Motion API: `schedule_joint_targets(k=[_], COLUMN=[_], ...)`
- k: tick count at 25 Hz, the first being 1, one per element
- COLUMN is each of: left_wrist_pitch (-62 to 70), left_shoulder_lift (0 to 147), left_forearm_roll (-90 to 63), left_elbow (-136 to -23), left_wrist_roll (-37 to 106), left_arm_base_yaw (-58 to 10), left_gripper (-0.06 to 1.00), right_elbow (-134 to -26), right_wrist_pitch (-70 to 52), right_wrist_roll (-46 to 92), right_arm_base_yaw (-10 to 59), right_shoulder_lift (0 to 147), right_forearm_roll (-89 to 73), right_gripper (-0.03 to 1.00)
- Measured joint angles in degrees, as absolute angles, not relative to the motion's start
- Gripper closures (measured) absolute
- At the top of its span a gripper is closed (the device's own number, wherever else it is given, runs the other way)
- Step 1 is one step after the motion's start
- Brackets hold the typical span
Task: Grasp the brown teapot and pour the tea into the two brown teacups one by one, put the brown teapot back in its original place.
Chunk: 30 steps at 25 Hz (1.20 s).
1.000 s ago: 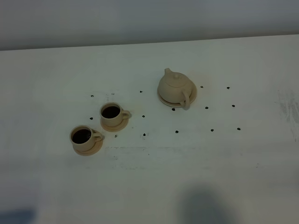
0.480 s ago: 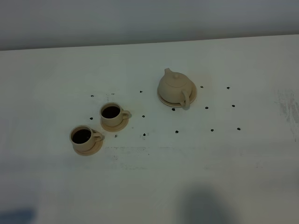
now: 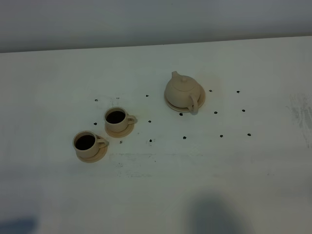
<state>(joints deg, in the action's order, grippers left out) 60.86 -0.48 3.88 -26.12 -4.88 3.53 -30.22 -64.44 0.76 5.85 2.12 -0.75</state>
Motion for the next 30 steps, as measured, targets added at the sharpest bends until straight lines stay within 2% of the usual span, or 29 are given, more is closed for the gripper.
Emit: schedule_joint_targets(k=[13, 30], left_wrist_pitch=[60.9, 60.9], left_shoulder_lift=[-0.5, -0.5], left_forearm_roll=[3.9, 3.9], left_elbow=[-26.1, -26.1], left_wrist_roll=[-4.8, -4.8], left_arm_base_yaw=[3.5, 3.5], left_gripper=[0.51, 0.51], right_elbow=[-30.0, -30.0], right_wrist_pitch=[-64.0, -64.0], right_wrist_roll=[3.4, 3.8], right_arm_base_yaw=[0.1, -0.2], right_shoulder_lift=[-0.4, -0.4], right_forearm_roll=[-1.5, -2.1], right_gripper=[0.48, 0.48])
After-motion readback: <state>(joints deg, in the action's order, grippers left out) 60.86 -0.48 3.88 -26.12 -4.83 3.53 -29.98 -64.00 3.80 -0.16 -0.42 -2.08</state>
